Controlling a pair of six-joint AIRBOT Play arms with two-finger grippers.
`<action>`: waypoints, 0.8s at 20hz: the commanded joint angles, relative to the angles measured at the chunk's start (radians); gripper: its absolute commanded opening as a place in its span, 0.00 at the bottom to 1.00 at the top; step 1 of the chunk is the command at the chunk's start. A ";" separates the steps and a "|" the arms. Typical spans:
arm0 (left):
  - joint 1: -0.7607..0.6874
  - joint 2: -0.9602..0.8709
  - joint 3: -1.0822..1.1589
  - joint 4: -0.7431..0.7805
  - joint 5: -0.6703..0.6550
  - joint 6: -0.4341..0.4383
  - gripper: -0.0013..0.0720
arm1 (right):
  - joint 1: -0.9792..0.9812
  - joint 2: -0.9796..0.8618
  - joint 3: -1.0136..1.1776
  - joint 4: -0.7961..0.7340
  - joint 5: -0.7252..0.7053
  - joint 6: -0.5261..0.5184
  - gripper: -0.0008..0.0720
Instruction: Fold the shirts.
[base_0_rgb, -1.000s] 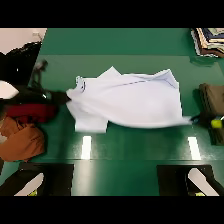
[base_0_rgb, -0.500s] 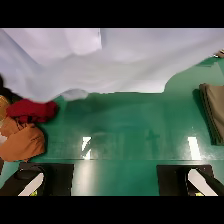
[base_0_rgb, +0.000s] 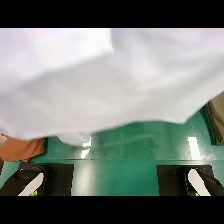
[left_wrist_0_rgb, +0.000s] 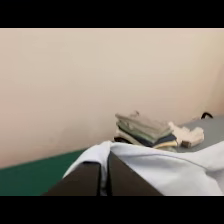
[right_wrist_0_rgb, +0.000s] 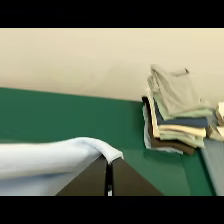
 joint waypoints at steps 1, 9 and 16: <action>0.000 -0.008 -0.224 -0.014 -0.121 -0.026 0.05 | 0.001 -0.014 -0.114 -0.050 0.027 0.004 0.03; 0.000 -0.278 -0.758 0.042 -0.027 0.082 0.05 | 0.157 -0.410 -0.397 -0.061 0.074 0.004 0.03; 0.000 -0.609 -0.732 0.032 0.426 0.133 0.05 | 0.224 -0.770 -0.291 -0.051 -0.135 0.049 0.03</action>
